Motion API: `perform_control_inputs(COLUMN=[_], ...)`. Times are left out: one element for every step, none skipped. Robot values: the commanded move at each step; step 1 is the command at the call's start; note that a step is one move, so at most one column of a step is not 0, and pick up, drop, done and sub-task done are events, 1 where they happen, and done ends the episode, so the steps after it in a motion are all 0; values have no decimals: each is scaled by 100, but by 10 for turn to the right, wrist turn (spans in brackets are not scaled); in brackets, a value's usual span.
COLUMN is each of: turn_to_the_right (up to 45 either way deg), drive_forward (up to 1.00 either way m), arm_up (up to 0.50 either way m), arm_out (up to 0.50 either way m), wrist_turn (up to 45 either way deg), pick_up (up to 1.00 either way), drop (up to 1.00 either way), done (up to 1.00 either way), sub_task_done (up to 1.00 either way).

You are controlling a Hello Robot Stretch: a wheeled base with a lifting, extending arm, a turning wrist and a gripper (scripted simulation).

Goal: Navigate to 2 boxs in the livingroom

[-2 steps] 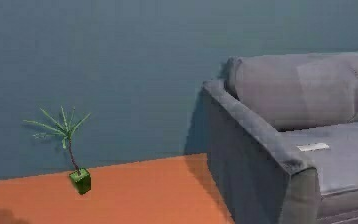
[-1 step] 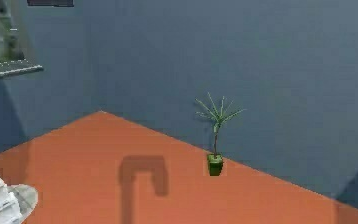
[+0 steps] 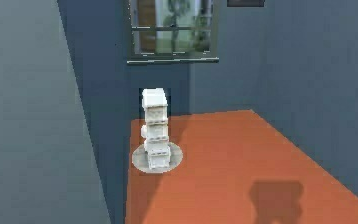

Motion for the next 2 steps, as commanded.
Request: perform_control_inputs(turn_to_the_right=[0,240], drive_forward=[35,0], arm_up=[0,0], arm_out=[0,0], wrist_turn=[0,0], pick_up=[0,0], drop=[0,0], done=[0,0], sub_task_done=[0,0])
